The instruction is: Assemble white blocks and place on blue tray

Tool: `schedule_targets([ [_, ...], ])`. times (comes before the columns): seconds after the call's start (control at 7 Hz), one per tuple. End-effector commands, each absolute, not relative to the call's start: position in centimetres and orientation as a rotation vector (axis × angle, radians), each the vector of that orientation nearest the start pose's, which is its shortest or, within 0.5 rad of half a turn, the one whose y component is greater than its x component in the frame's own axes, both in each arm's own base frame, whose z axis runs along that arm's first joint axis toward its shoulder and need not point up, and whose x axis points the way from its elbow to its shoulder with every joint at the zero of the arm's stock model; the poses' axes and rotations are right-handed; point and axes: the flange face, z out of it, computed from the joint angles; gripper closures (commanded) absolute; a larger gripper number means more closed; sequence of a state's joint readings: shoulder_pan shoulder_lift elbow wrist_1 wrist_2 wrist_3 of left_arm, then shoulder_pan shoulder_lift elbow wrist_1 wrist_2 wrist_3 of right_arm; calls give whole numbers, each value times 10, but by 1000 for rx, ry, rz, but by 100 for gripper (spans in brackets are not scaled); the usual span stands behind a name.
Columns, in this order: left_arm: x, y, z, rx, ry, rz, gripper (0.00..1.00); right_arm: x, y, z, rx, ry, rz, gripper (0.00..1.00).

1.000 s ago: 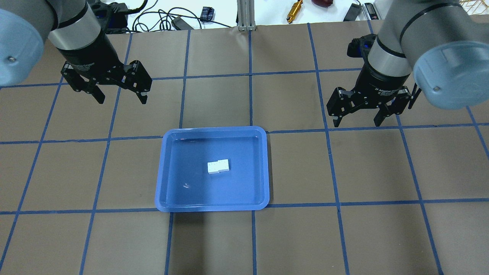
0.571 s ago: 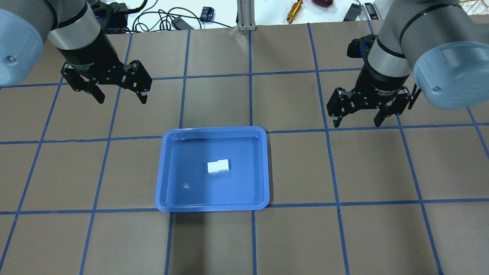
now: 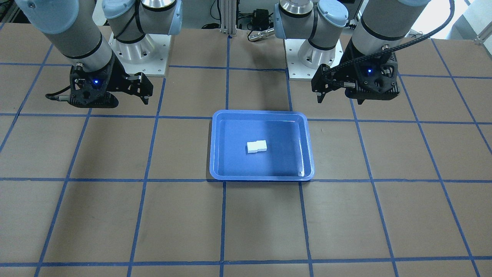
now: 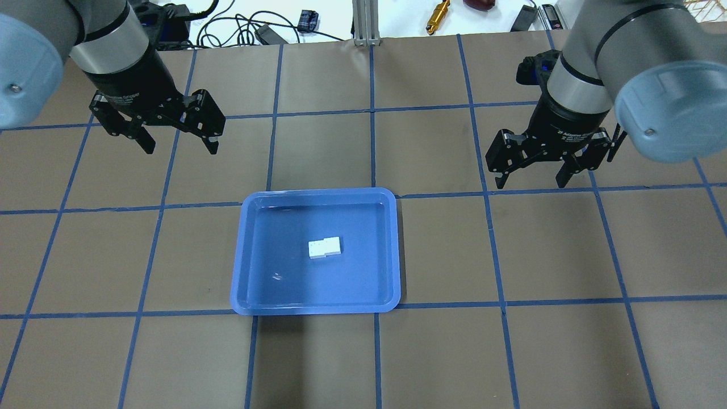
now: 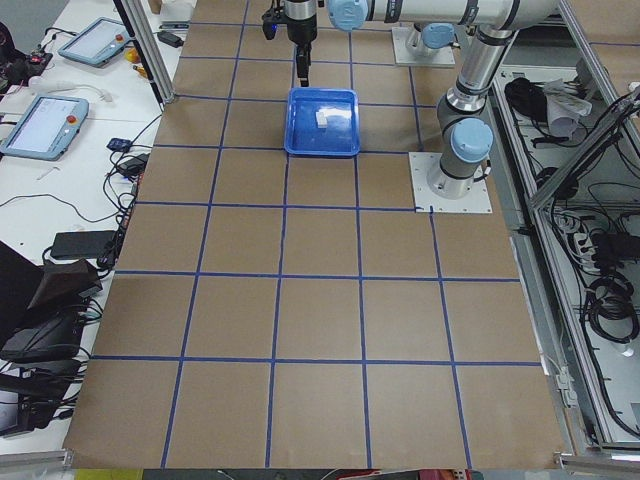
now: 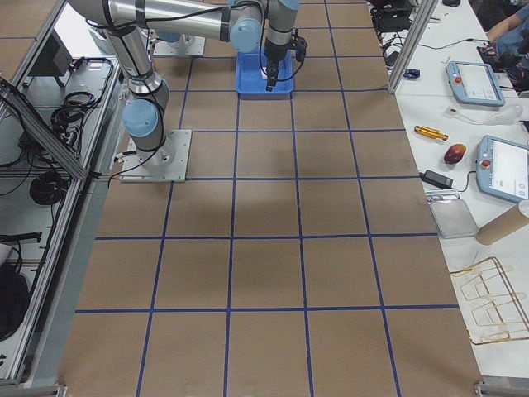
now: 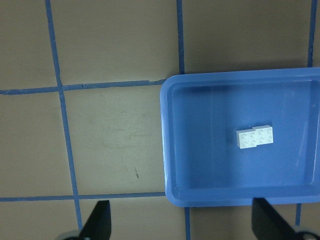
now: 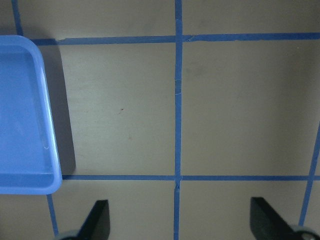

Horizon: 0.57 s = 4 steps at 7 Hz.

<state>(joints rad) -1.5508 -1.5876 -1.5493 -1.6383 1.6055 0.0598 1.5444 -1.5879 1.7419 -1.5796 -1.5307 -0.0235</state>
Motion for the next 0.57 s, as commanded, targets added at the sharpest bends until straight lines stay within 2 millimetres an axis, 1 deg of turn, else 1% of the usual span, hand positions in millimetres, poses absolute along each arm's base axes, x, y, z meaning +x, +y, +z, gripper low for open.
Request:
schedule_targets([
  [0.0, -120, -495, 481, 64, 3107, 107, 0, 124, -468, 413, 7, 3091, 226, 0],
  [0.14, -119, -495, 484, 61, 3107, 98, 0, 124, -467, 417, 6, 3092, 212, 0],
  [0.43, -119, -497, 479, 61, 3110, 114, 0, 124, -468, 422, 6, 3092, 198, 0],
])
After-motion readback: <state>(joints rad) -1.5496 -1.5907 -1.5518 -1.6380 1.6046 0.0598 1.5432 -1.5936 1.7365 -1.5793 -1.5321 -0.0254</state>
